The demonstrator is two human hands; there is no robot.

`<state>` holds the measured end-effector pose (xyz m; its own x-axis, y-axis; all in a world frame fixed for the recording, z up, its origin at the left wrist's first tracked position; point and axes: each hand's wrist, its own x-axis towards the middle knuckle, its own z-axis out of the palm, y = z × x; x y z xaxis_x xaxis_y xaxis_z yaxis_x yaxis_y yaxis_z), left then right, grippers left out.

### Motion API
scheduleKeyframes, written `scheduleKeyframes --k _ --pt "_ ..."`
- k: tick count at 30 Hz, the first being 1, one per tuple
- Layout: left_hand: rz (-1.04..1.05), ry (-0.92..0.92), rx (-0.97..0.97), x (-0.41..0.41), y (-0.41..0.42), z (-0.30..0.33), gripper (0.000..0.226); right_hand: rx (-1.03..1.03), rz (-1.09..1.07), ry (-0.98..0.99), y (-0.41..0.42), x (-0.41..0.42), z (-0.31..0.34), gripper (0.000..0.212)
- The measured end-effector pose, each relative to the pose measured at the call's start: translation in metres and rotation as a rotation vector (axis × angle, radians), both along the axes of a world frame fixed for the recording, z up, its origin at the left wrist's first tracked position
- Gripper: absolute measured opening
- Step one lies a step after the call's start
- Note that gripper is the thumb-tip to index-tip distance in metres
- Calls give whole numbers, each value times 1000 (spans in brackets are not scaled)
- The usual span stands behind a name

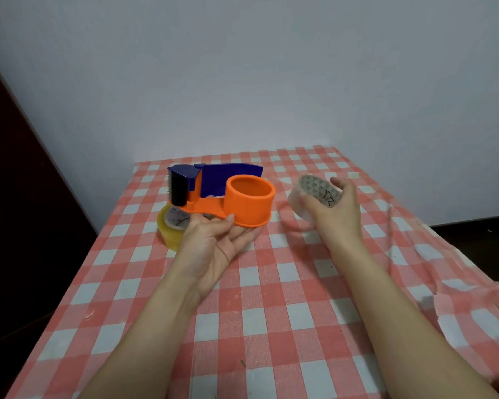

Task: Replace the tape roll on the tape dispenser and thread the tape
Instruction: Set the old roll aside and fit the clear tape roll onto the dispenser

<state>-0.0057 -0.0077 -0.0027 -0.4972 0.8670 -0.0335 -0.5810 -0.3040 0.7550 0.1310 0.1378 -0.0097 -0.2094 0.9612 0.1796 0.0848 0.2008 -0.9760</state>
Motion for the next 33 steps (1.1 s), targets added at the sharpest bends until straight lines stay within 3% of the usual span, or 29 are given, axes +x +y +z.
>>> scheduleKeyframes --k 9,14,25,28,33 --pt "29 22 -7 -4 -1 0 52 44 -32 -336 1 -2 -6 89" --pt "45 28 -21 -4 -1 0 55 18 -52 -451 0 -2 -4 86" --pt "124 -31 28 2 -2 9 40 508 -178 -248 -14 -13 -4 46" --pt "117 -62 26 3 1 14 45 608 -142 -259 -14 -17 -6 45" --pt "170 -51 -1 -6 -8 30 36 647 -52 -373 -25 -23 -2 43"
